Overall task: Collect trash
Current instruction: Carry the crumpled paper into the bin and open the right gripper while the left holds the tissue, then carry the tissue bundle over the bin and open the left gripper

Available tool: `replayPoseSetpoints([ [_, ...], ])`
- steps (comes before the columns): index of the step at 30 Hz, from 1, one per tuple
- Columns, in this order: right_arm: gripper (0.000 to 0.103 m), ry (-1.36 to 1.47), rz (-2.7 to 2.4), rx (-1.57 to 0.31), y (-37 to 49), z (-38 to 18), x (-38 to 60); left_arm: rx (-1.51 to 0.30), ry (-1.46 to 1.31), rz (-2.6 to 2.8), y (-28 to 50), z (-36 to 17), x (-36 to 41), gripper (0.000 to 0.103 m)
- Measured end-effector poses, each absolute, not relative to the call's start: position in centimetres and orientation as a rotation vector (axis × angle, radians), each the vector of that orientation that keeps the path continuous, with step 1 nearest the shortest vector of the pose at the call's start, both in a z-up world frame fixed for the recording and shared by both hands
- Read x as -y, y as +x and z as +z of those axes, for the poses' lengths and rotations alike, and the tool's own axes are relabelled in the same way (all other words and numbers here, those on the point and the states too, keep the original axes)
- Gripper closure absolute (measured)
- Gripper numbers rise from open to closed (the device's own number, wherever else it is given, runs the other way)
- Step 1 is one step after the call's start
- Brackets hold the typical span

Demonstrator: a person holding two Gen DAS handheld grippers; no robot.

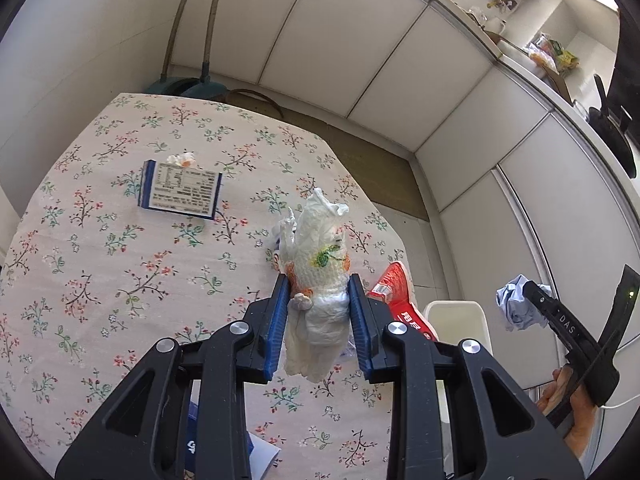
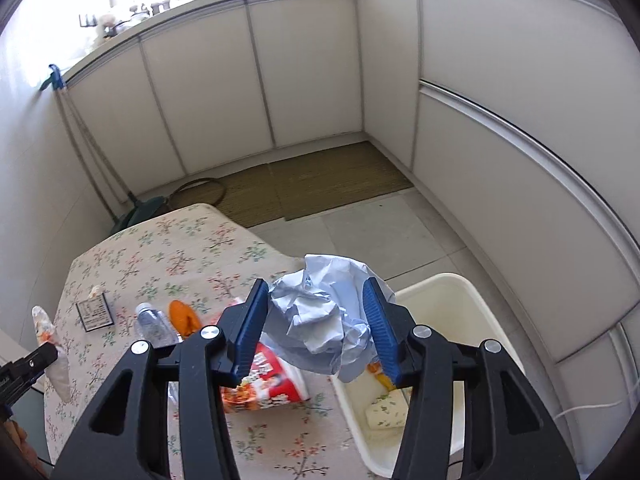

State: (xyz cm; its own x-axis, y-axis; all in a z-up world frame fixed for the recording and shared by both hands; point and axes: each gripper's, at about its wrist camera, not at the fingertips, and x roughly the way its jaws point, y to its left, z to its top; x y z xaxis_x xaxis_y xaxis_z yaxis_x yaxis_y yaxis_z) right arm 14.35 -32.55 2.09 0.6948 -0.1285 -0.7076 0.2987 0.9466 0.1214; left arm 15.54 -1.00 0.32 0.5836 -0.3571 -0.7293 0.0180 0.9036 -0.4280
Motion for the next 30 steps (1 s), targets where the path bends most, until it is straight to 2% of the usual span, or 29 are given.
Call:
replayPoseSetpoints([
  [1, 0.049, 0.243, -0.263, -0.772, 14.1, 2.0, 33.4, -0.931, -0.395, -0.233, 15.5, 0.2, 1.5, 0.075],
  [5, 0.023, 0.287, -0.342, -0.763, 12.7, 2.3, 36.4, -0.939, -0.360, -0.265, 15.3, -0.1, 4.2, 0.075],
  [10, 0.013, 0.295, -0.397, -0.727, 11.0, 3.0, 39.1, -0.952, -0.320, -0.319, 15.2, -0.5, 8.2, 0.075],
  [22, 0.009, 0.347, -0.538, -0.728, 6.9, 3.0, 46.8, -1.022, -0.210, -0.508, 14.9, -2.8, 22.1, 0.075],
  [30, 0.009, 0.415, -0.619, -0.713, 4.5, 3.0, 50.9, -1.045, -0.138, -0.596, 14.7, -3.0, 28.4, 0.074],
])
